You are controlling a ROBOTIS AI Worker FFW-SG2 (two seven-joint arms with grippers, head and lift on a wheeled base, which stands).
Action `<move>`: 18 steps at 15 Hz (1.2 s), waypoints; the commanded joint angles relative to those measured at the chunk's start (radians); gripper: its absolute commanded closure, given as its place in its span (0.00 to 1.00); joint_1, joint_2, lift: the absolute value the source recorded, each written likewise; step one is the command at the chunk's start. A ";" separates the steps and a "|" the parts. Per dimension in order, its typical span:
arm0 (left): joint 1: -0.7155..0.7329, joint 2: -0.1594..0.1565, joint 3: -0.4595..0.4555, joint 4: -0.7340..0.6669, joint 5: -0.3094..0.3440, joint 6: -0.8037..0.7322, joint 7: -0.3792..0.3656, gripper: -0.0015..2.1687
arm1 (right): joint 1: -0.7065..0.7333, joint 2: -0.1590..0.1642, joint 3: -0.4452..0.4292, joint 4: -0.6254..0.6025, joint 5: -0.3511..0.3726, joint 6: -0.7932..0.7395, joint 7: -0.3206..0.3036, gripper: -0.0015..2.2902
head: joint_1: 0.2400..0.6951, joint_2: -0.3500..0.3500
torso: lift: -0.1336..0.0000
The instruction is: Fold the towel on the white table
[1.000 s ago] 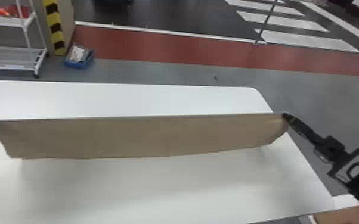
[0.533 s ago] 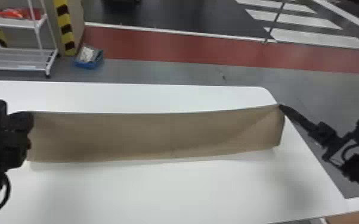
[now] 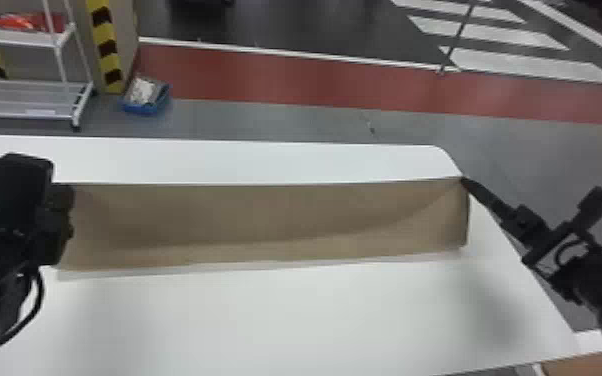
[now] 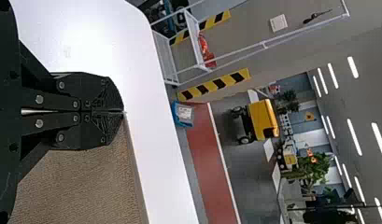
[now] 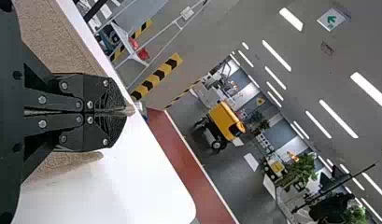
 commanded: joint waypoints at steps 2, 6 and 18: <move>-0.069 -0.005 -0.054 0.071 -0.007 -0.003 0.001 0.66 | -0.016 0.004 0.052 0.027 0.007 -0.057 -0.010 0.70 | 1.00 0.18 | 0.10; -0.112 -0.011 -0.088 0.137 -0.016 -0.022 0.003 0.66 | -0.039 0.018 0.074 0.055 0.045 -0.103 -0.020 0.66 | 1.00 0.19 | 0.10; -0.087 -0.011 -0.008 0.155 -0.023 -0.129 0.006 0.02 | -0.003 -0.015 0.051 0.023 0.106 -0.106 -0.047 0.03 | 1.00 0.21 | 0.10</move>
